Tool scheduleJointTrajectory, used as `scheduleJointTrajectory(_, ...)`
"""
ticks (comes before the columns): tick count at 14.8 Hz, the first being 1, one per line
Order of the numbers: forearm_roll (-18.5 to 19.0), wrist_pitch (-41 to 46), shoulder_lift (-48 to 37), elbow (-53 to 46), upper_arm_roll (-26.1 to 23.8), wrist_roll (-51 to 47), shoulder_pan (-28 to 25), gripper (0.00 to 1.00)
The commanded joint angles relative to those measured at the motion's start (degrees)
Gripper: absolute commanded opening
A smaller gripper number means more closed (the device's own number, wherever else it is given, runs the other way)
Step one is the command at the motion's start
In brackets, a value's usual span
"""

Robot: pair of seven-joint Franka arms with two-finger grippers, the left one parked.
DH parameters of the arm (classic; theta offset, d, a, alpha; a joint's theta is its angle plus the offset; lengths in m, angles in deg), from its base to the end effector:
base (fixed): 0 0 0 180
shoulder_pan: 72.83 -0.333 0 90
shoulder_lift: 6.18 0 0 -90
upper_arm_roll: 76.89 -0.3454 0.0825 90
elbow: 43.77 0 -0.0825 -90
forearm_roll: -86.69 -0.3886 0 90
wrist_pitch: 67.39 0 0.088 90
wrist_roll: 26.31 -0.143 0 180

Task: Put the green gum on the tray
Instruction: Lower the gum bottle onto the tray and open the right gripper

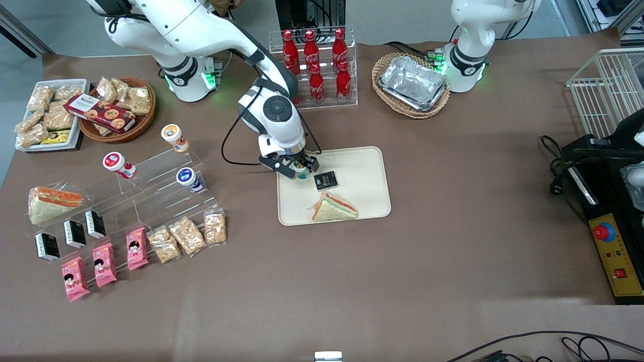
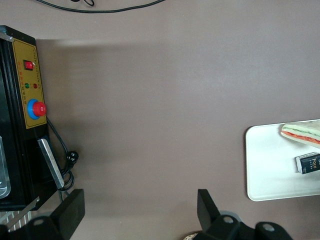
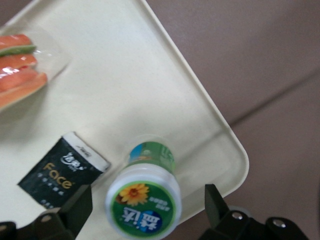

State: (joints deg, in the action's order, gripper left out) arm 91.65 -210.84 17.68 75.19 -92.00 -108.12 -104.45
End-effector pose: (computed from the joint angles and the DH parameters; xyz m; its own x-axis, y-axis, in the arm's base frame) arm 0.4179 0.4401 0.2220 0.8434 -0.5352 -0.0475 -0.5369 -0.8429 -0.0363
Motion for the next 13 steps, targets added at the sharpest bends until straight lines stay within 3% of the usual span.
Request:
scheduleJointTrajectory(1, 1.63, 1.07, -3.55, -1.36, -0.01, -0.72, 0.42, 1.00)
scheduleJointTrajectory(7, 1.63, 18.97, -6.28, -16.28, -0.19, 4.10, 0.33, 1.00)
scheduleJointTrajectory(10, 1.54, 30.92, -6.28, -26.12, -0.01, 11.65, 0.77, 1.00)
scheduleJointTrajectory(13, 0.85, 37.53, -6.72, -32.73, -0.01, 17.29, 2.70, 1.00)
